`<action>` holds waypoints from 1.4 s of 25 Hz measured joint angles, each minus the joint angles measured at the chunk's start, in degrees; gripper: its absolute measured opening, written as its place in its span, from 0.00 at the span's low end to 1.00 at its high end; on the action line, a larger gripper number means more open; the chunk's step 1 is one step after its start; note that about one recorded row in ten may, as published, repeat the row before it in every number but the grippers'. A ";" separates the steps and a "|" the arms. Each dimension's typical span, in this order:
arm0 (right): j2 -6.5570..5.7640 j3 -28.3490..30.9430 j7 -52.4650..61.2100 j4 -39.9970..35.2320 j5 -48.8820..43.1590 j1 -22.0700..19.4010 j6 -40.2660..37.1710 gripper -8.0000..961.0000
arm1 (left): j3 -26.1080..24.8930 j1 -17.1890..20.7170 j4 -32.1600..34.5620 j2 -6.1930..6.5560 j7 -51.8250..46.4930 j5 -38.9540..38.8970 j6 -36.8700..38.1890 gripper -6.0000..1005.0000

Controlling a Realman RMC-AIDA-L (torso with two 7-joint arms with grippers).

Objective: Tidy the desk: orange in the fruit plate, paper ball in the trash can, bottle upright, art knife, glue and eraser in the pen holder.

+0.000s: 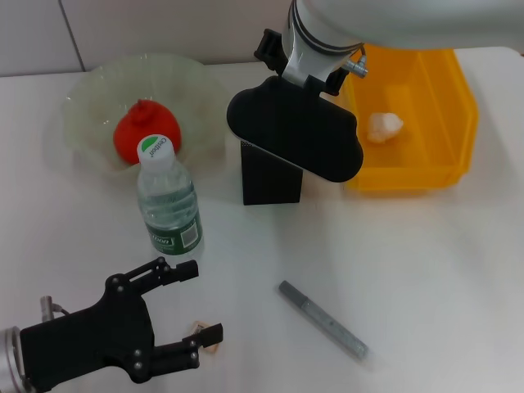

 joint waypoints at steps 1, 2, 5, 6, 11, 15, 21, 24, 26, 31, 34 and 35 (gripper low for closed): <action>0.00 0.00 0.00 0.00 0.00 0.00 0.00 0.26 | 0.00 0.00 0.00 0.00 0.00 0.00 0.00 0.77; -0.01 0.00 0.12 -0.36 0.01 0.00 -0.43 0.26 | 0.00 -0.04 0.00 0.00 0.00 0.00 0.00 0.77; -0.02 -0.04 0.86 -0.70 0.03 -0.03 -1.27 0.26 | 0.00 -0.14 0.00 0.00 0.00 -0.01 -0.03 0.77; -0.02 -0.04 0.86 -0.70 0.03 -0.03 -1.27 0.26 | 0.00 -0.14 0.00 0.00 0.00 -0.01 -0.03 0.77; -0.02 -0.25 1.05 -0.71 0.03 -0.11 -1.96 0.26 | 0.00 -0.18 0.01 0.00 0.00 -0.01 -0.08 0.77; -0.05 0.18 1.86 -0.92 0.03 0.20 -2.12 0.27 | 0.00 -0.25 0.01 0.05 0.01 -0.01 -0.09 0.77; 0.40 6.78 3.32 -4.27 0.15 0.61 -5.38 0.27 | 0.00 -0.19 0.01 0.08 0.04 -0.01 0.05 0.77; 1.91 15.75 2.46 -8.54 0.30 0.06 -9.19 0.28 | 0.00 0.15 0.06 0.16 0.11 -0.01 0.26 0.76; 2.85 22.13 1.77 -11.57 0.79 -0.52 -11.95 0.28 | 0.00 0.27 0.10 0.19 0.15 -0.01 0.31 0.76; 2.89 35.07 3.79 -19.83 8.73 -4.25 -16.47 0.29 | -0.38 0.52 0.10 0.14 1.66 -0.23 0.38 0.76; 2.77 43.29 6.01 -24.56 17.17 -7.95 -18.10 0.29 | -0.78 0.86 0.10 0.02 3.90 -0.69 0.51 0.76; 2.72 48.33 8.14 -26.93 24.28 -11.66 -18.18 0.30 | -0.95 0.95 0.10 0.08 4.28 -1.35 0.73 0.76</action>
